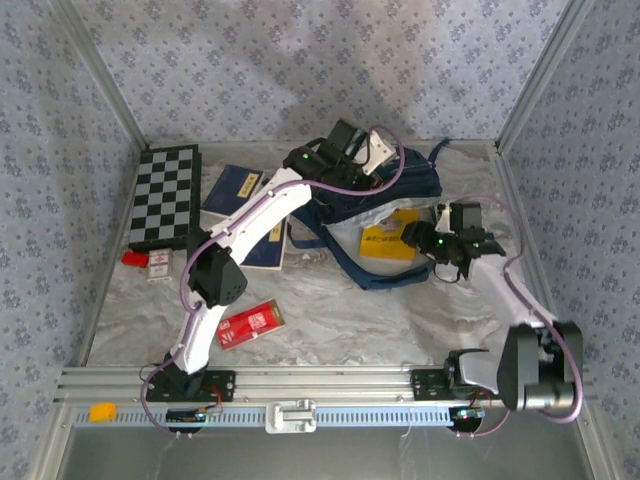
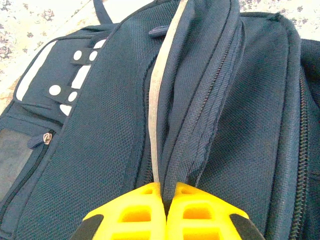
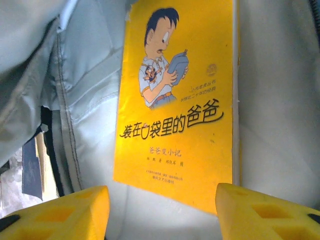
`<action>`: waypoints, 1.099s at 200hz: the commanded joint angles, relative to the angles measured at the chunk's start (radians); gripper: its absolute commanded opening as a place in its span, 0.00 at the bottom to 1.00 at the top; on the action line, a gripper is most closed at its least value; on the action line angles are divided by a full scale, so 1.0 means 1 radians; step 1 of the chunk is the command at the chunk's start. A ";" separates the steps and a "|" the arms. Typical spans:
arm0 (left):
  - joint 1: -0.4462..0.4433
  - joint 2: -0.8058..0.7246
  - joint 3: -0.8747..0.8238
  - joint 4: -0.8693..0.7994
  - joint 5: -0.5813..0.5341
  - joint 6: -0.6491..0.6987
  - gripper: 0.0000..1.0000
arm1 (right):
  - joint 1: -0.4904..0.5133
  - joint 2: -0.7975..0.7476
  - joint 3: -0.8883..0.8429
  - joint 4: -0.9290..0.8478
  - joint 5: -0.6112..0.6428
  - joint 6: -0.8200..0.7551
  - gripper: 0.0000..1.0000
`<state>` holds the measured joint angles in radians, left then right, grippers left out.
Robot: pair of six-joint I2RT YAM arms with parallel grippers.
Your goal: Pack books, pencil case, and school supplies into a backpack
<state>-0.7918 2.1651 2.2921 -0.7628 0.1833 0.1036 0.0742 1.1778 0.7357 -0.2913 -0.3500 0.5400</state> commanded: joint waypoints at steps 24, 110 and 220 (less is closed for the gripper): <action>0.005 -0.065 0.055 0.077 0.066 0.001 0.00 | 0.098 0.006 -0.044 -0.131 0.129 0.042 0.45; 0.006 -0.060 0.058 0.077 0.077 -0.002 0.00 | 0.141 0.253 -0.019 0.021 0.146 0.053 0.26; 0.016 -0.050 0.056 0.071 0.103 -0.009 0.00 | 0.049 0.407 0.086 0.332 0.151 -0.091 0.26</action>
<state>-0.7830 2.1651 2.2921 -0.7631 0.2283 0.1032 0.1387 1.5600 0.7879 -0.0513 -0.1650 0.5007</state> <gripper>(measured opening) 0.048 0.259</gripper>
